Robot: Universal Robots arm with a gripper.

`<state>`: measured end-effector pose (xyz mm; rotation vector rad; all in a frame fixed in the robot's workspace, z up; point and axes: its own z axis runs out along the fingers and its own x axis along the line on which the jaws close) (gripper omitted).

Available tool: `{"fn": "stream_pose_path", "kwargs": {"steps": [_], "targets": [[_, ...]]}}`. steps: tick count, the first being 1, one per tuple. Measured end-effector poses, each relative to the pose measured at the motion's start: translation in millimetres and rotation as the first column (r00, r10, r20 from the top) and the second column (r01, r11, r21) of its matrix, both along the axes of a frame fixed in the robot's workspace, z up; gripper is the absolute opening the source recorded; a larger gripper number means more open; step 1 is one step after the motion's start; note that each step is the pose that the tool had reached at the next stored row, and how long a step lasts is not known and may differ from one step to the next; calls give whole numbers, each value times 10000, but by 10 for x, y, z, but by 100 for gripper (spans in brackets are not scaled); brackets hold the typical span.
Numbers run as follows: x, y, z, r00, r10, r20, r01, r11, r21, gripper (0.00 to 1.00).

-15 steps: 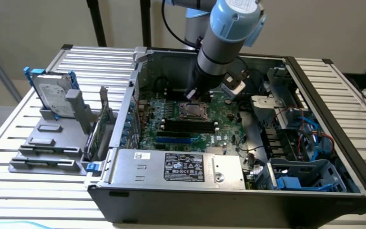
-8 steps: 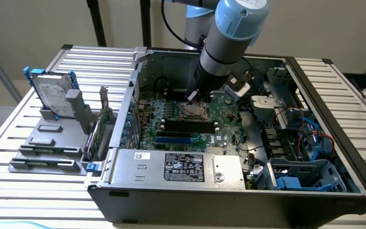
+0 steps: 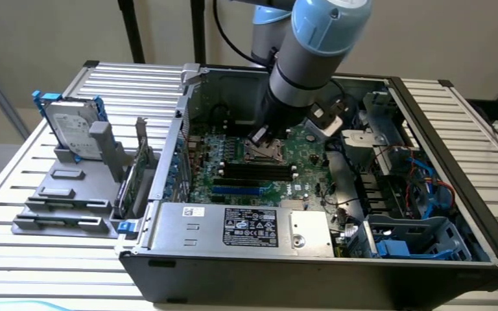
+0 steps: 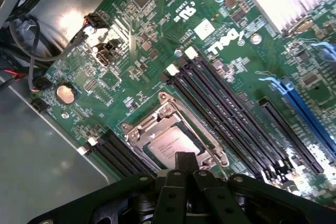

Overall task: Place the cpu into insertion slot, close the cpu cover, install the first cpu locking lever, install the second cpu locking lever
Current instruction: 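Install the second cpu locking lever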

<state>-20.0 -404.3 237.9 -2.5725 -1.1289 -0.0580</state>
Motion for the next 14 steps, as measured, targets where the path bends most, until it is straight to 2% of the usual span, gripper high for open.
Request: {"fn": "stream_pose_path", "kwargs": {"steps": [4,6,10,14], "targets": [[-97,-97,51,10000,1,17,-1,10000,0,11],[-142,-131,61,10000,1,18,-1,10000,0,11],[-255,-144,61,10000,1,19,-1,10000,1,11],[-302,-145,58,10000,1,19,-1,10000,0,11]]}}
